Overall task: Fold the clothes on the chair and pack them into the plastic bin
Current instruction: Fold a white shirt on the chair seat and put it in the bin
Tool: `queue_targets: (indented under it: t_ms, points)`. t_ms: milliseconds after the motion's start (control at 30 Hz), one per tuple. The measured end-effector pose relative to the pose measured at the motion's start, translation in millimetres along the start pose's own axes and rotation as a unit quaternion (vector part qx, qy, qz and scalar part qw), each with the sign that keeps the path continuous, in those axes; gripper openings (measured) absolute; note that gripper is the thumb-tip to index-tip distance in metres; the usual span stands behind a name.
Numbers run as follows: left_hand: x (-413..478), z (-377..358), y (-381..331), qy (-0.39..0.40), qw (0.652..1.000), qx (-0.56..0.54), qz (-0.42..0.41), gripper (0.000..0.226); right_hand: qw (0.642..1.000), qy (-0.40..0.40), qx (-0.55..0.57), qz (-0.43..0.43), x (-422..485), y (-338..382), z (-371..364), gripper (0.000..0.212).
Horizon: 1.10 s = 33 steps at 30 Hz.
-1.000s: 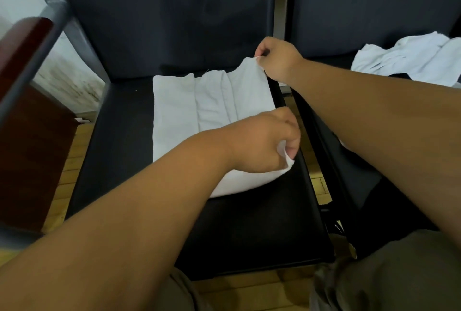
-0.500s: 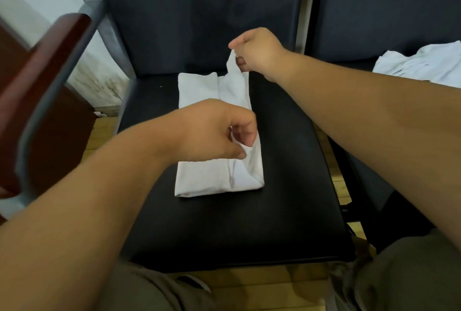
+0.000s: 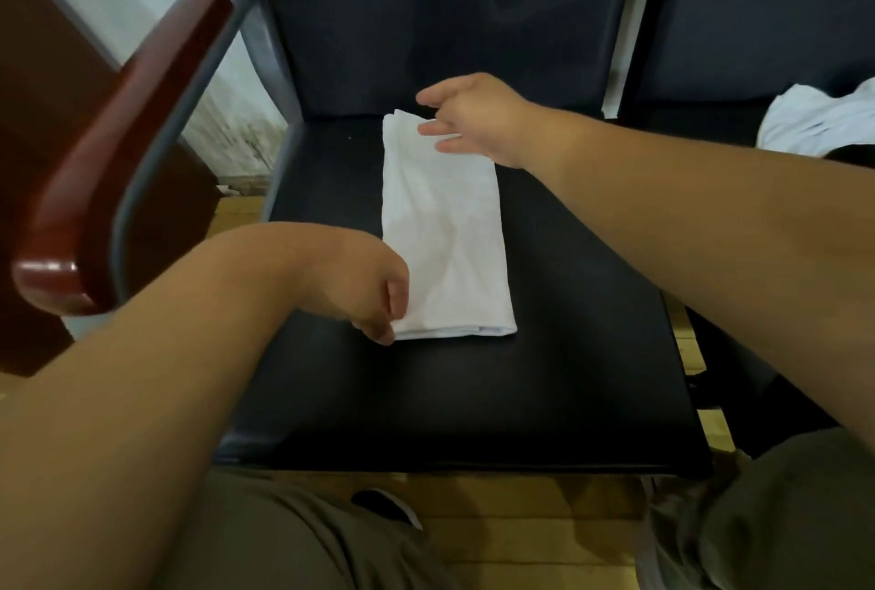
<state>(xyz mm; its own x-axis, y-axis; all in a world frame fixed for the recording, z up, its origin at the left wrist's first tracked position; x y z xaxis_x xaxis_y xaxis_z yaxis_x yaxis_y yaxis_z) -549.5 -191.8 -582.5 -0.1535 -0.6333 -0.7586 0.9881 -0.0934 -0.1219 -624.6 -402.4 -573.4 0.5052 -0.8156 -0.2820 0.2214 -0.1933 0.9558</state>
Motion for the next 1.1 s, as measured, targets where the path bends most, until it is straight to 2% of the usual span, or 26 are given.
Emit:
queue_targets:
  t_ms: [67, 167, 267, 400, 500, 567, 667, 733, 833, 900, 967, 1100]
  points:
    - [3, 0, -5, 0.009, 1.000, 0.027, 0.008, 0.024, 0.999, -0.018, -0.030, -0.003, -10, 1, 8, 0.042]
    - [3, 11, -20, -0.027, 0.998, 0.064, 0.008, 0.028, 0.990, -0.027, -0.135, -0.012, -31, 10, 20, 0.035]
    - [1, 22, -37, -0.090, 0.994, 0.054, 0.003, 0.028, 0.959, 0.022, -0.276, -0.055, -62, 12, 25, 0.031]
    - [6, 17, -59, -0.100, 0.994, 0.052, -0.006, 0.029, 0.919, 0.057, -0.374, -0.108, -109, 12, 34, 0.030]
    - [12, 7, -64, -0.100, 0.989, 0.107, 0.030, 0.037, 0.898, 0.078, -0.408, -0.146, -141, 2, 36, 0.028]
    - [14, 1, -61, -0.112, 0.986, 0.110, 0.050, 0.043, 0.899, 0.080, -0.398, -0.161, -158, -11, 38, 0.029]
    - [17, -6, -58, -0.143, 0.981, 0.117, 0.066, 0.037, 0.913, 0.095, -0.353, -0.181, -176, -36, 41, 0.030]
    - [16, -8, -59, -0.155, 0.976, 0.130, 0.079, 0.032, 0.904, 0.115, -0.364, -0.191, -185, -46, 41, 0.029]
    - [15, -5, -59, -0.179, 0.971, 0.128, 0.095, 0.031, 0.905, 0.125, -0.375, -0.158, -185, -40, 38, 0.029]
    - [13, 1, -54, -0.194, 0.972, 0.089, 0.096, 0.030, 0.900, 0.146, -0.391, -0.126, -184, -36, 31, 0.031]
    - [11, 11, -48, -0.208, 0.974, 0.016, 0.085, 0.027, 0.881, 0.172, -0.434, -0.084, -183, -34, 21, 0.042]
    - [-1, 38, -33, -0.239, 0.963, -0.095, 0.077, 0.018, 0.842, 0.179, -0.509, -0.001, -173, -35, -3, 0.091]
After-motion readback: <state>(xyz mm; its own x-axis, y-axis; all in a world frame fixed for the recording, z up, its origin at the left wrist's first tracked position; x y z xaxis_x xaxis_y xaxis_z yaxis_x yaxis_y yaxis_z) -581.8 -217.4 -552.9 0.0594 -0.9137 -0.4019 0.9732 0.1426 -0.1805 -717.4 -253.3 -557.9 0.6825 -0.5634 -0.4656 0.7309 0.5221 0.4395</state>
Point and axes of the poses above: each hand's wrist, its own x-axis towards the middle knuckle, its own z-axis out of the back of the hand, y = z × x, the point moved 9 cm from there along x, towards the middle knuckle, and after that the axes turned 8 degrees about x, right-handed, at the moved point
